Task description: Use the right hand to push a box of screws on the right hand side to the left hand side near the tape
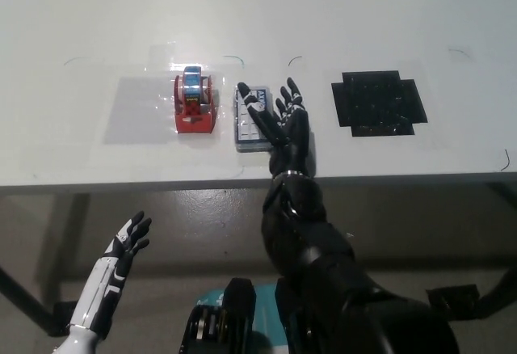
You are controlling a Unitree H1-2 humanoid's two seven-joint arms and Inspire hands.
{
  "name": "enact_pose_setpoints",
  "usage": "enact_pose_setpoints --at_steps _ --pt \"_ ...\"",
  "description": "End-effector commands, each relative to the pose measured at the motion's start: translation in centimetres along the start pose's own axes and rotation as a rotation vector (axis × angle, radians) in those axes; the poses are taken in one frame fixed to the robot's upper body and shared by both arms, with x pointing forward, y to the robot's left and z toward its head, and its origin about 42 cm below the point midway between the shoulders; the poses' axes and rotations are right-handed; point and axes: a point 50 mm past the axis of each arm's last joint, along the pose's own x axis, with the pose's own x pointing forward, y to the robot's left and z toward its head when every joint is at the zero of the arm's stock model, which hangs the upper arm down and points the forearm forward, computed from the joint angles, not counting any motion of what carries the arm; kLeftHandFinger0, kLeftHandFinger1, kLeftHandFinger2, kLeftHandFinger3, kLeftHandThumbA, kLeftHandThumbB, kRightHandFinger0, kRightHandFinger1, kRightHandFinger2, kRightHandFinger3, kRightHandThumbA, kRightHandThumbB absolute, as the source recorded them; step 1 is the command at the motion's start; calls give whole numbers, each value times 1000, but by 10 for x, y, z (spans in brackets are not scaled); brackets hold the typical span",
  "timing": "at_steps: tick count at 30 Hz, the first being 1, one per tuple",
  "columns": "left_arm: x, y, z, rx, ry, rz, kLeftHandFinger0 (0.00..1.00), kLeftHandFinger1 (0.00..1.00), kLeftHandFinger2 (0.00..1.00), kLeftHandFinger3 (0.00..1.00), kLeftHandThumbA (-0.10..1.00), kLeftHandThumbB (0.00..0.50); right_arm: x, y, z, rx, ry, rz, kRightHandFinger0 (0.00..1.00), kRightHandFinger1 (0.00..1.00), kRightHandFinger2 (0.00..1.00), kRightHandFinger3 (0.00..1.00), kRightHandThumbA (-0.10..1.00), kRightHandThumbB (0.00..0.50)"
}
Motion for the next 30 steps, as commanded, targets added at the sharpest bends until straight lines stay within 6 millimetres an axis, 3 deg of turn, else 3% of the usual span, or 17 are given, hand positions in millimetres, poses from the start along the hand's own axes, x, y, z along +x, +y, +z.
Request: enact_pose_setpoints --at_steps 1,7,10,21,30 --pt "8 4 13 5 -84 0 1000 1000 1000 1000 1000 153 -3 31 11 28 -15 -16 1000 1000 1000 1000 1000 219" --pt "11 3 13 6 -91 -1 1000 1000 1000 1000 1000 174 -7 42 10 46 3 -11 1000 1000 1000 1000 1000 234" --pt "10 4 13 -4 -91 -3 1000 1000 1000 1000 995 155 -10 47 7 35 16 -7 1000 1000 1000 1000 1000 218" --pt "14 3 14 -1 -93 -6 1000 1000 1000 1000 1000 165 -17 59 4 31 32 -14 1000 1000 1000 1000 1000 191" --pt "15 3 15 1 -97 -3 1000 1000 1000 1000 1000 161 -17 66 4 18 69 -4 1000 1000 1000 1000 1000 205"
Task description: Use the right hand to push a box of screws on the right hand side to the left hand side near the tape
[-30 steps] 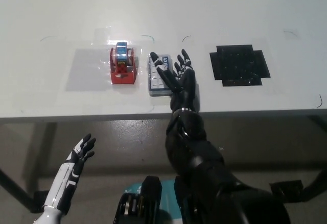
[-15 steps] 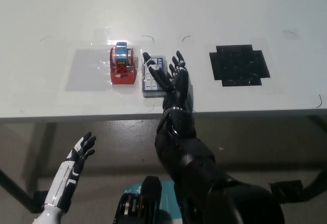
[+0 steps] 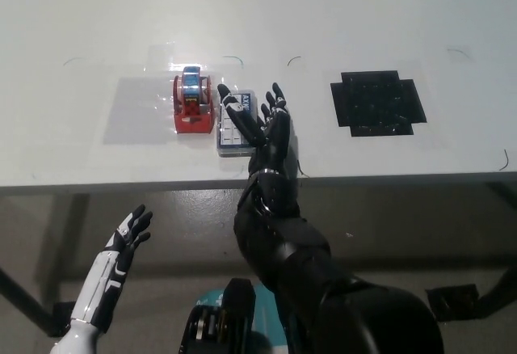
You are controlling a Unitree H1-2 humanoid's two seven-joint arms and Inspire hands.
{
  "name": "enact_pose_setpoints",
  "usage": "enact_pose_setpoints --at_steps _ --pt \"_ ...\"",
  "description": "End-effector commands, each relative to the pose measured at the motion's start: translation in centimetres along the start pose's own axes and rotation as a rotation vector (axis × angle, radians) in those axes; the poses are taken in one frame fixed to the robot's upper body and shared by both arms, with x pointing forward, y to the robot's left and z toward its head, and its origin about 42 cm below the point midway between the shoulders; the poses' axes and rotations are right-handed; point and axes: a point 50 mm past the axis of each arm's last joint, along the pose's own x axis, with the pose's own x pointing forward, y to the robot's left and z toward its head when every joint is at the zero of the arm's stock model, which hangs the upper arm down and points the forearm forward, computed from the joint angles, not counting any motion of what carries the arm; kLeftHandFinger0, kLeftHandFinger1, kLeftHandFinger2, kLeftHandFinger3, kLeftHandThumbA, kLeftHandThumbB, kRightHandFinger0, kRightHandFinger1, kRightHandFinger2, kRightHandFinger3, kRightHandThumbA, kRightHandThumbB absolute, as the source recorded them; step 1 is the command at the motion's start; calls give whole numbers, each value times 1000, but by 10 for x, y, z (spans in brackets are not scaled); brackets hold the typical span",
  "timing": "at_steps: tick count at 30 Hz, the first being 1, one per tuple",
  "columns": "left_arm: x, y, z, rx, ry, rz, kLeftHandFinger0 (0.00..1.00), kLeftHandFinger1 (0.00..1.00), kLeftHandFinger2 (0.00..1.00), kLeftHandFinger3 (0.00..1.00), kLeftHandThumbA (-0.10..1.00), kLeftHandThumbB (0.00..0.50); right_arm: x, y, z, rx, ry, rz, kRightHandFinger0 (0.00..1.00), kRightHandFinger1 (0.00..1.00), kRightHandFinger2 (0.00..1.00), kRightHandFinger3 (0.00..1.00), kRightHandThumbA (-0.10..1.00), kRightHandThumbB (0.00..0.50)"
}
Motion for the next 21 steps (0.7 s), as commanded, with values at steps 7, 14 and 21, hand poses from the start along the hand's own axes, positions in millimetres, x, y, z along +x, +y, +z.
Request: enact_pose_setpoints --at_steps 7,14,21 --pt "8 1 10 -8 -79 -4 1000 1000 1000 1000 985 158 -7 24 7 46 -18 42 1000 1000 1000 1000 1000 192" --pt "9 7 11 8 -72 -5 1000 1000 1000 1000 1000 171 10 -11 30 -82 -197 -4 1000 1000 1000 1000 1000 260" --pt "4 2 7 11 -55 -5 1000 1000 1000 1000 1000 187 20 -58 66 -109 -404 -31 1000 1000 1000 1000 1000 212"
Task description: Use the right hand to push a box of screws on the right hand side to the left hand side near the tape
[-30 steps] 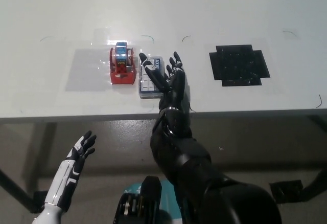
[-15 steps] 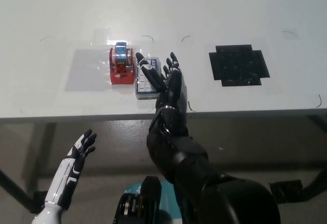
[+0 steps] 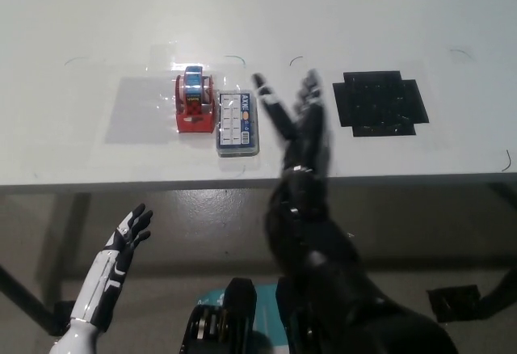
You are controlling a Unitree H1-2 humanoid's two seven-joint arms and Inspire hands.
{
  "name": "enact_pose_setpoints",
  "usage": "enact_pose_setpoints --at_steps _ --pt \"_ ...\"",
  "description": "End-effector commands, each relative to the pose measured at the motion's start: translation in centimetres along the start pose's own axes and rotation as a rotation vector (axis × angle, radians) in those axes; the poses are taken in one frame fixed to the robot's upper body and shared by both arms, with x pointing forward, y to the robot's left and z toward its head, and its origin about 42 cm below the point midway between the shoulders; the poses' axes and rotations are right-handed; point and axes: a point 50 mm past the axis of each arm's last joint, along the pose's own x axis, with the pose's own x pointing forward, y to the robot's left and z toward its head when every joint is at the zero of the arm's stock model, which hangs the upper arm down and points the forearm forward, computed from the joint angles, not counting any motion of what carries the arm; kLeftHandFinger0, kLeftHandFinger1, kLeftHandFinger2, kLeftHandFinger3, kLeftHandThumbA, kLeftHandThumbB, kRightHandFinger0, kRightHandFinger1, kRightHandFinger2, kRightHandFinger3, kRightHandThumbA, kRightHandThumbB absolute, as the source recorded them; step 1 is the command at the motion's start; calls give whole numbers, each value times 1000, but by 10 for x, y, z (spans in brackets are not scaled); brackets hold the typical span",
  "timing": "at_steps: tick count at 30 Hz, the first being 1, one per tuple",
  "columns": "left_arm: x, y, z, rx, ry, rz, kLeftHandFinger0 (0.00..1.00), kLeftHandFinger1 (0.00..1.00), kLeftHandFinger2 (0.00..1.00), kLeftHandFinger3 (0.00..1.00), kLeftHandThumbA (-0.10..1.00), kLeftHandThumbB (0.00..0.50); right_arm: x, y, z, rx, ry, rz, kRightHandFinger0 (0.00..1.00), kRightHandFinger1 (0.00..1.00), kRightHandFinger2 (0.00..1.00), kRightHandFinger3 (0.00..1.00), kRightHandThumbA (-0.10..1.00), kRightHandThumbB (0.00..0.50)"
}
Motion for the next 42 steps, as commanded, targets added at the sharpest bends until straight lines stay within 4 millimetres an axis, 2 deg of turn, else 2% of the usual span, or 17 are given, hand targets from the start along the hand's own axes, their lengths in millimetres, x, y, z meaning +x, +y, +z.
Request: enact_pose_setpoints --at_steps 1,2,3,6,8,9,11,13,17,18,21,26,29,33,35,40,42 --pt "3 2 6 2 -40 -3 1000 1000 1000 1000 1000 192 13 -12 37 -54 -203 34 1000 1000 1000 1000 1000 218" --pt "3 2 6 -2 -38 -2 1000 1000 1000 1000 1000 192 13 -14 39 -57 -218 38 1000 1000 1000 1000 1000 220" --pt "3 3 6 -3 -37 -2 1000 1000 1000 1000 1000 182 12 -21 47 -80 -281 44 1000 1000 1000 1000 1000 255" --pt "4 1 7 -7 -42 -8 1000 1000 1000 1000 1000 178 5 -37 58 -103 -366 110 1000 1000 1000 1000 1000 262" --pt "6 2 7 -4 -46 -10 1000 1000 1000 1000 1000 177 -4 -50 67 -99 -423 176 1000 1000 1000 1000 1000 248" --pt "6 3 8 -1 -47 -11 1000 1000 1000 1000 1000 176 -14 -61 73 -83 -455 237 1000 1000 1000 1000 1000 215" --pt "8 5 9 0 -47 -7 1000 1000 1000 1000 1000 182 -25 -74 80 -82 -478 317 1000 1000 1000 1000 1000 234" --pt "7 6 9 -4 -41 2 1000 1000 1000 1000 1000 186 -38 -89 81 -149 -468 377 1000 1000 1000 1000 1000 262" --pt "11 7 11 6 -58 3 1000 1000 1000 1000 1000 177 -66 -127 79 -225 -456 504 1000 1000 1000 1000 997 226" --pt "12 8 12 1 -61 -1 1000 1000 1000 1000 1000 166 -77 -143 77 -260 -456 537 1000 1000 1000 1000 995 224" --pt "19 12 16 5 -71 2 1000 1000 1000 1000 1000 167 -96 -172 72 -325 -424 561 1000 1000 1000 1000 1000 247" --pt "25 15 20 7 -85 9 1000 1000 1000 1000 1000 164 -119 -193 63 -359 -378 581 1000 1000 1000 1000 1000 299" --pt "28 13 22 11 -92 7 1000 1000 1000 1000 1000 155 -132 -208 55 -374 -359 595 1000 1000 1000 1000 1000 246" --pt "30 16 24 16 -90 14 1000 1000 1000 1000 1000 167 -146 -217 50 -378 -321 610 1000 1000 1000 1000 1000 247" --pt "33 18 26 12 -91 24 1000 1000 1000 1000 1000 177 -152 -218 45 -367 -274 609 1000 1000 1000 1000 1000 288" --pt "39 19 28 23 -115 26 1000 1000 1000 1000 1000 162 -161 -222 24 -367 -234 630 1000 1000 1000 1000 1000 274" --pt "40 19 28 21 -112 20 1000 1000 1000 1000 1000 176 -162 -222 19 -367 -226 629 1000 1000 1000 1000 1000 264"
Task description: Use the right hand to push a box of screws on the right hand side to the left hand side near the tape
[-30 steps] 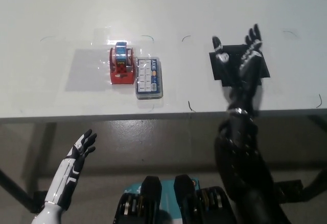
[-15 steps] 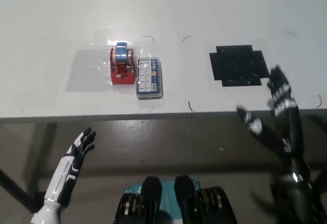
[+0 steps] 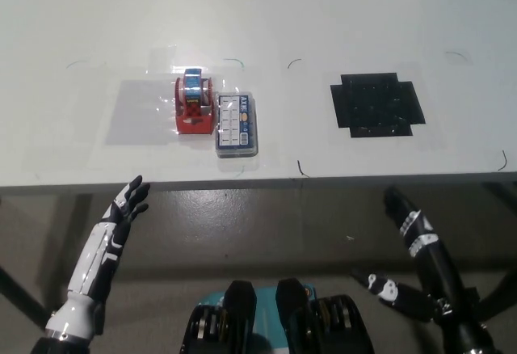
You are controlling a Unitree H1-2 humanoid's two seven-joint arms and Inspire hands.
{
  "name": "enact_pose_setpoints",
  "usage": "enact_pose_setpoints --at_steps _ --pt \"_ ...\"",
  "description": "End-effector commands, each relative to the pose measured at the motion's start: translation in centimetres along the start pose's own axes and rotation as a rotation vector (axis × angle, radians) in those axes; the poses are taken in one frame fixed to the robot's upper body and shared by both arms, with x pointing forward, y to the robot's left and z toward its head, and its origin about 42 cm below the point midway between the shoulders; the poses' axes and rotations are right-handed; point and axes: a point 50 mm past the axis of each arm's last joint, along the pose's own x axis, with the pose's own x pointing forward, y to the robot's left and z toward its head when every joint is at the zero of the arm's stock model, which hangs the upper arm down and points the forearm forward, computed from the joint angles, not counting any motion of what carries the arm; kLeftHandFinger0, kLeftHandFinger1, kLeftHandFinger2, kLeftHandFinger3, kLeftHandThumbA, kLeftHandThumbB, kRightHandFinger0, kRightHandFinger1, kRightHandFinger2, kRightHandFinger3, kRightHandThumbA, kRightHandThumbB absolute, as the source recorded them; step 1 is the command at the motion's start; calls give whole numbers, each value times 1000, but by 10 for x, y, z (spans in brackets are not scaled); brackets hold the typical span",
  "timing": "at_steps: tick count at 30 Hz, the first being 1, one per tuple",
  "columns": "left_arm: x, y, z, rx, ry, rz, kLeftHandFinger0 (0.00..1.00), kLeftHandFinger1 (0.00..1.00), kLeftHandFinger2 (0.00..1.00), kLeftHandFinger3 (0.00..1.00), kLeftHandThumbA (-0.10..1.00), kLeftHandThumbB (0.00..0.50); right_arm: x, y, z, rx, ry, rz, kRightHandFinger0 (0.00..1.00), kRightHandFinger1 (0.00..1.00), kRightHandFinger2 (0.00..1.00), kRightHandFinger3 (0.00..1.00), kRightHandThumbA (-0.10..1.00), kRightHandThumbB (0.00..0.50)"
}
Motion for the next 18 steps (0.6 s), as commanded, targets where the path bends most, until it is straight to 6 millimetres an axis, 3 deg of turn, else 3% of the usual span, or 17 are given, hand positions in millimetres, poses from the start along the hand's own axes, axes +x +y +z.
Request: enact_pose_setpoints --at_steps 1,7,14,18 --pt "9 10 11 10 -49 8 1000 1000 1000 1000 1000 175 2 12 -4 29 -34 43 1000 1000 1000 1000 1000 264" --pt "13 9 12 -1 -44 -2 1000 1000 1000 1000 1000 185 8 17 -11 54 -16 28 1000 1000 1000 1000 1000 265" --pt "13 4 11 -2 -52 -13 1000 1000 1000 1000 1000 169 8 22 -21 96 10 11 1000 1000 1000 1000 1000 212" --pt "12 2 11 -10 -45 -16 1000 1000 1000 1000 1000 181 12 24 -24 109 -8 -6 1000 1000 1000 1000 1000 224"
